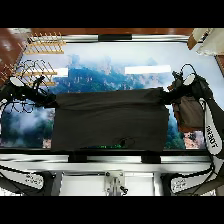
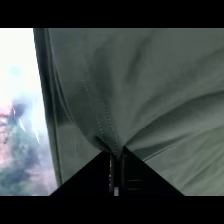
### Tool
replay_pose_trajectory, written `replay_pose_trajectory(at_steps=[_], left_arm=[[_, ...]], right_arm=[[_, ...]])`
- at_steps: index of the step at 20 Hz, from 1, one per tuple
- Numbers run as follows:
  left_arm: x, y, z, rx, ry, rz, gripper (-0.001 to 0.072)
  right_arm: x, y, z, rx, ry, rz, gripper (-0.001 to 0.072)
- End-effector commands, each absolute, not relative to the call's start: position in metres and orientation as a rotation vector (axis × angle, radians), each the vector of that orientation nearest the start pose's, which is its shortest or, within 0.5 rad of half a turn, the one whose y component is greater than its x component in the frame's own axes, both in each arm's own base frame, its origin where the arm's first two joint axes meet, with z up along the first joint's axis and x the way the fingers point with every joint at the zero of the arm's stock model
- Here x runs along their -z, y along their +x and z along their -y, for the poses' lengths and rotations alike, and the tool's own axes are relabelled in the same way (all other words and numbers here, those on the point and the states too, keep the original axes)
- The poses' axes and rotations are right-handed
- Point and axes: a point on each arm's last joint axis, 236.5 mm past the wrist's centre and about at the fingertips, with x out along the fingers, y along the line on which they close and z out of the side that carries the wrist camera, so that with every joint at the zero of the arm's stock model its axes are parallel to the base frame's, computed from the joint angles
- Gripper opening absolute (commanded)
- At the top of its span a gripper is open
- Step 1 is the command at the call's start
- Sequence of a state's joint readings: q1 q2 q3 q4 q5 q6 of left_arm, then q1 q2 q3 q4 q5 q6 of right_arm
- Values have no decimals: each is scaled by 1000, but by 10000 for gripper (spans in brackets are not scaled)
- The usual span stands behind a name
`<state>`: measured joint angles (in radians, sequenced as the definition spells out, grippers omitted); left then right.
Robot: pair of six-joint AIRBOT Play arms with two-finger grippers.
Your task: Fold the shirts.
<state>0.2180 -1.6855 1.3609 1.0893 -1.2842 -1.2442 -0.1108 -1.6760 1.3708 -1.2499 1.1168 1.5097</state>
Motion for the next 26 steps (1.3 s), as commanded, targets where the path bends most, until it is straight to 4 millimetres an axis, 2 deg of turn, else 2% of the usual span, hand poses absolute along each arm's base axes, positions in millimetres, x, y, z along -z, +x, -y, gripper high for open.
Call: replay_pose_trajectory(at_steps=[1,2,3,4,5,6,8,9,11,12,13,14,17,20,26], left_arm=[[74,409,19,336,-382,-1496,37],[76,409,19,336,-385,-1500,38],[76,407,20,339,-387,-1506,60],[74,404,21,344,-393,-1520,258],[70,399,21,344,-410,-1546,511],[63,393,21,359,-418,-1576,562],[43,377,15,383,-445,-1636,562],[33,365,10,393,-459,-1660,562],[23,336,2,376,-504,-1680,565],[28,318,0,366,-526,-1681,570],[38,295,0,342,-567,-1694,675],[49,271,1,321,-609,-1706,720],[76,224,3,298,-675,-1707,720],[95,208,2,270,-702,-1705,720],[103,206,4,244,-711,-1703,720]], right_arm=[[83,440,-18,-56,379,-1427,69],[85,439,-19,-58,385,-1436,83],[83,439,-20,-62,389,-1434,210],[76,440,-23,-85,391,-1432,462],[64,438,-24,-116,372,-1437,508],[49,435,-23,-145,336,-1438,508],[12,423,1,-122,250,-1437,508],[-3,410,14,-104,227,-1448,508],[-22,365,43,-84,211,-1547,508],[-24,347,54,-57,243,-1571,508],[-23,332,61,-36,296,-1569,508],[-18,318,63,-24,347,-1567,508],[3,283,61,-21,429,-1589,508],[15,269,50,-50,453,-1626,508],[14,275,46,-64,471,-1600,508]])
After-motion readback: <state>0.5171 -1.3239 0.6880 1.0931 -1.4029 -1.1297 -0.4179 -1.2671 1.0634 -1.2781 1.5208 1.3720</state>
